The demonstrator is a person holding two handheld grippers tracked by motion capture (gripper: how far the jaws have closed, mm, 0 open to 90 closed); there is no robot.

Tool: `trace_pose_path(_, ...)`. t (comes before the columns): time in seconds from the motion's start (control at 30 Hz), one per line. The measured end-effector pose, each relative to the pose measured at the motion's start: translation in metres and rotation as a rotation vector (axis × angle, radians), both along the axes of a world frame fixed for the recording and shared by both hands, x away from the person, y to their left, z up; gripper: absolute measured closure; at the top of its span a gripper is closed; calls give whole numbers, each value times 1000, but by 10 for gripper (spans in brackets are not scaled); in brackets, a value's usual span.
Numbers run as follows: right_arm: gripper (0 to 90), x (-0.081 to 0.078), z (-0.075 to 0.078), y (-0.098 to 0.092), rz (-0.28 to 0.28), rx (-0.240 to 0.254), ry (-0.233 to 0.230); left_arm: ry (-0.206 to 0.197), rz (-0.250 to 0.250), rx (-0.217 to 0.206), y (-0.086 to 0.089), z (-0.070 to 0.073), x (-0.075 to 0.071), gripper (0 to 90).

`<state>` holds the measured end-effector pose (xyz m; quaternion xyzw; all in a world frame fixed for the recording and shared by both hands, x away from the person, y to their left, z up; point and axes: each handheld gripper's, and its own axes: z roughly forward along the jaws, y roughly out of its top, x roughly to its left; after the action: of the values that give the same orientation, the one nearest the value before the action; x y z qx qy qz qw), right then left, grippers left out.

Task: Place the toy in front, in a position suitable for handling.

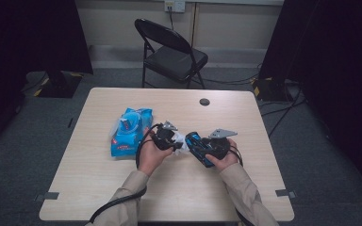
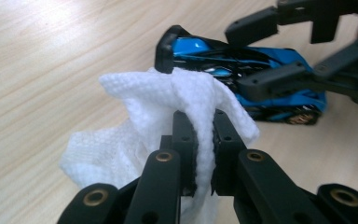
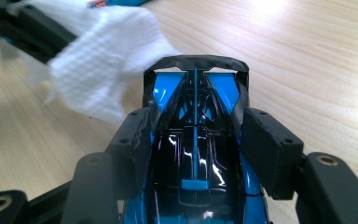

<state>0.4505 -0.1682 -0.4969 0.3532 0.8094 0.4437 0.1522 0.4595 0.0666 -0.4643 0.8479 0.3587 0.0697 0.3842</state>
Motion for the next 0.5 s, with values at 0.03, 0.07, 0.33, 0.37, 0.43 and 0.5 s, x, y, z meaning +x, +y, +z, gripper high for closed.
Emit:
trace_pose_path(0.03, 436, 0, 0, 0, 0, 0, 0, 2, 3, 0, -2, -2, 1, 829)
trace_pose_path(0.07, 436, 0, 0, 0, 0, 0, 0, 5, 3, 3, -3, -4, 2, 829)
trace_pose_path(0.33, 436, 0, 0, 0, 0, 1, -3, 33, 27, 30, -14, -21, 9, 809)
trace_pose_path(0.37, 436, 0, 0, 0, 1, 1, -3, 36, 26, 33, -14, -22, 9, 807)
trace_pose_path(0.43, 436, 0, -1, 0, 2, 2, -4, 43, 27, 35, -14, -26, 9, 809)
trace_pose_path(0.5, 436, 0, 0, 0, 1, 1, -4, 40, 30, 33, -15, -27, 9, 808)
